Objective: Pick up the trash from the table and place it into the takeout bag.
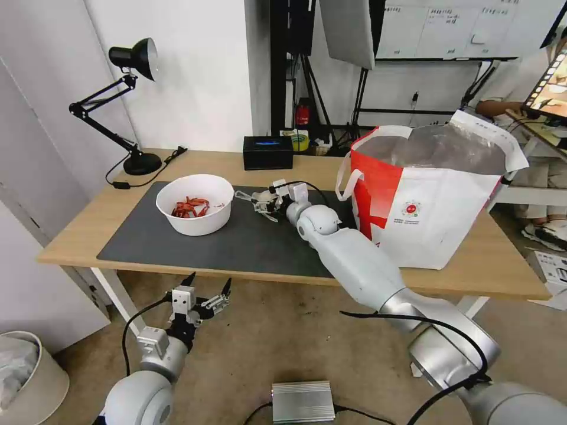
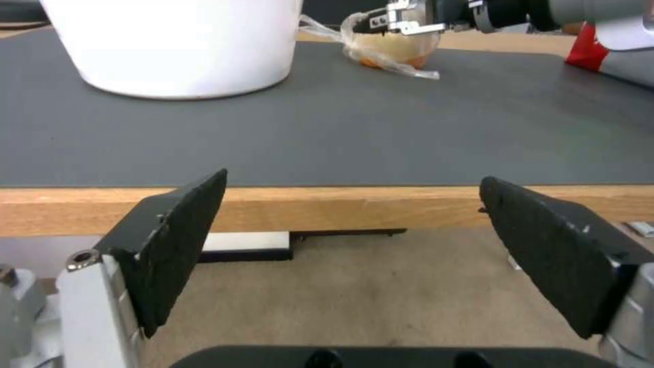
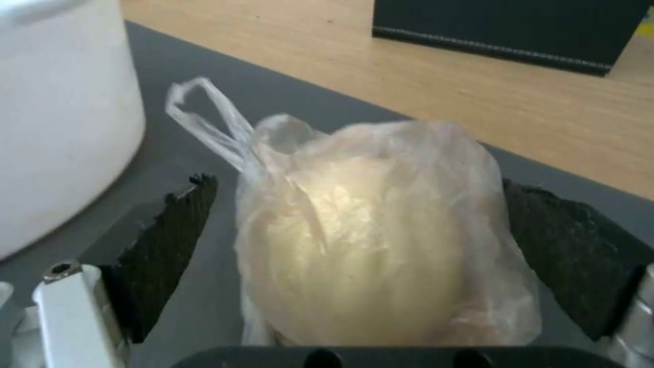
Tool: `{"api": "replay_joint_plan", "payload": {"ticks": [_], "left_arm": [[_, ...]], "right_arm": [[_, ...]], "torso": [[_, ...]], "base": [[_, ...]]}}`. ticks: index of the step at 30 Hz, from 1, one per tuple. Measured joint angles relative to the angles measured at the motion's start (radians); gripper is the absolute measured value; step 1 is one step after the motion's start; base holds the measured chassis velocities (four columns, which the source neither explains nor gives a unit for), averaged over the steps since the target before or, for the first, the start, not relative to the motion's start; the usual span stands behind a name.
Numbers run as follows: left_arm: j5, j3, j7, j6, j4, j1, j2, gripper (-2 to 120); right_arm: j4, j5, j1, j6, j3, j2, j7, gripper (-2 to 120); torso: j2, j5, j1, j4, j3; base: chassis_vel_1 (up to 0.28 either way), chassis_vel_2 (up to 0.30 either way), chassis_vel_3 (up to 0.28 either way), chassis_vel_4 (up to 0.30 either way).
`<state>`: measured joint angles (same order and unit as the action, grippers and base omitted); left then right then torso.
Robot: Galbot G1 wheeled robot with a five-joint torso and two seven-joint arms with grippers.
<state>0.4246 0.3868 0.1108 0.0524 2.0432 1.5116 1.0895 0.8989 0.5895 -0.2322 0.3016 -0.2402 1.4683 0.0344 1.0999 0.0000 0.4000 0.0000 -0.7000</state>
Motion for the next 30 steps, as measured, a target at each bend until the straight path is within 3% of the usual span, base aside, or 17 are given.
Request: {"api": "replay_joint_plan", "payload": {"ticks": [11, 17, 21, 23, 28, 30], "left_arm": [[-0.001, 0.005, 0.000, 0.000, 0.001, 0.005, 0.001, 100], [-0.002, 0.010, 0.000, -0.001, 0.003, 0.010, 0.003, 100], [-0.002, 0.010, 0.000, -0.001, 0.003, 0.011, 0.003, 100], [-0.002, 0.011, 0.000, -0.002, 0.003, 0.013, 0.004, 100], [-0.002, 0.011, 0.000, -0.002, 0.003, 0.012, 0.004, 100], [-0.002, 0.010, 0.000, -0.002, 0.003, 0.009, 0.003, 100]], "right_arm": [[-0.046, -0.015, -0.001, -0.007, 0.019, 0.015, 0.019, 98], [-0.055, -0.018, -0.004, -0.012, 0.024, 0.021, 0.019, 73], [-0.055, -0.018, -0.006, -0.013, 0.024, 0.021, 0.020, 65], [-0.052, -0.018, -0.010, -0.013, 0.025, 0.018, 0.020, 52], [-0.041, -0.017, -0.017, -0.013, 0.028, 0.009, 0.020, 39], [-0.005, -0.013, -0.031, -0.007, 0.029, -0.008, 0.003, 27]], "torso": [[0.000, 0.0000, 0.000, 0.0000, 0.000], [0.000, 0.0000, 0.000, 0.0000, 0.000], [0.000, 0.0000, 0.000, -0.0001, 0.000], [0.000, 0.0000, 0.000, 0.0000, 0.000], [0.000, 0.0000, 0.000, 0.0000, 0.000], [0.000, 0.0000, 0.000, 0.0000, 0.000]], "base": [[0.000, 0.000, 0.000, 0.000], [0.000, 0.000, 0.000, 0.000], [0.000, 0.000, 0.000, 0.000], [0.000, 0.000, 0.000, 0.000], [0.000, 0.000, 0.000, 0.000], [0.000, 0.000, 0.000, 0.000]]}}
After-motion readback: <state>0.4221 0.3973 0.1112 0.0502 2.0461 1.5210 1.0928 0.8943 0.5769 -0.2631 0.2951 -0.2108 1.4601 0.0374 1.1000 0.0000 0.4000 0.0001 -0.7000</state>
